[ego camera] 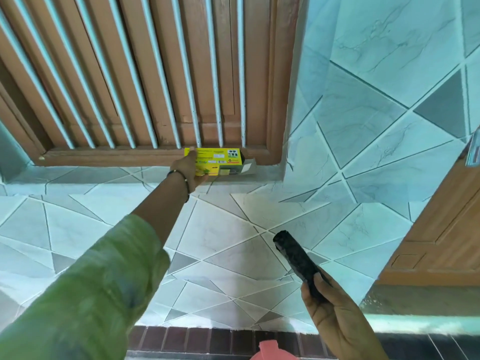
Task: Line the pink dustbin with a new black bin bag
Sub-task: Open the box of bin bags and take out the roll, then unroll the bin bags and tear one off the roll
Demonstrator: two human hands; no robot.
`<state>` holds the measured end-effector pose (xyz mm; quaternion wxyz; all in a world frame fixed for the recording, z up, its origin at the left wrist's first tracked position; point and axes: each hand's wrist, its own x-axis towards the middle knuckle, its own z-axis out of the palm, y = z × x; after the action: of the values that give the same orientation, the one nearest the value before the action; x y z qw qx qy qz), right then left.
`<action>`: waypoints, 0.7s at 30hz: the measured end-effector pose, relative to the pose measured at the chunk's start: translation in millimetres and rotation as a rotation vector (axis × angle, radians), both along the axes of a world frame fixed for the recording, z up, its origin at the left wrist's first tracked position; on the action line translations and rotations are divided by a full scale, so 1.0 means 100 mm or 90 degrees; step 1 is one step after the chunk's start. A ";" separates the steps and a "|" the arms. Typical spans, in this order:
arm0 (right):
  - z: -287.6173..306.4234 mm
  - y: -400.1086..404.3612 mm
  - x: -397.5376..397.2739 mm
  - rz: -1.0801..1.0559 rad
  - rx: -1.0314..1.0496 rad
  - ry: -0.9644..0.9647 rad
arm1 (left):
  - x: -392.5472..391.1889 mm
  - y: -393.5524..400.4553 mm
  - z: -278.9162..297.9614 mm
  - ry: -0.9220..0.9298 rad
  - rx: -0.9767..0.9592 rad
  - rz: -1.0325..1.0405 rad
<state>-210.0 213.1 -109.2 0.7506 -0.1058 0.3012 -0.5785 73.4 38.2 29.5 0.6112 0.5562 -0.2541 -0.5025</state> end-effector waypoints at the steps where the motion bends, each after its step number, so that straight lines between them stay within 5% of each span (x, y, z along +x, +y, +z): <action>1: 0.00 -0.01 0.00 0.003 -0.002 0.003 | -0.01 -0.11 0.02 0.005 0.017 -0.018; 8: 0.03 0.01 -0.05 -0.022 0.037 0.046 | -0.16 -0.39 -0.01 -0.145 0.091 -0.069; 14: 0.03 0.04 0.01 -0.009 0.050 0.064 | -0.22 -0.55 -0.23 -0.298 0.113 0.031; 19: 0.09 0.17 0.05 -0.017 -0.004 0.081 | -0.42 -0.12 -0.33 -0.456 0.037 0.139; 21: 0.09 0.20 0.04 -0.033 -0.019 0.090 | -0.56 0.20 -0.60 -0.428 -0.020 0.115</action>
<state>-206.3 233.6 -100.4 0.7108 -0.1497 0.3477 -0.5929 17.6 58.5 -30.2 0.5439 0.7015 -0.3984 -0.2310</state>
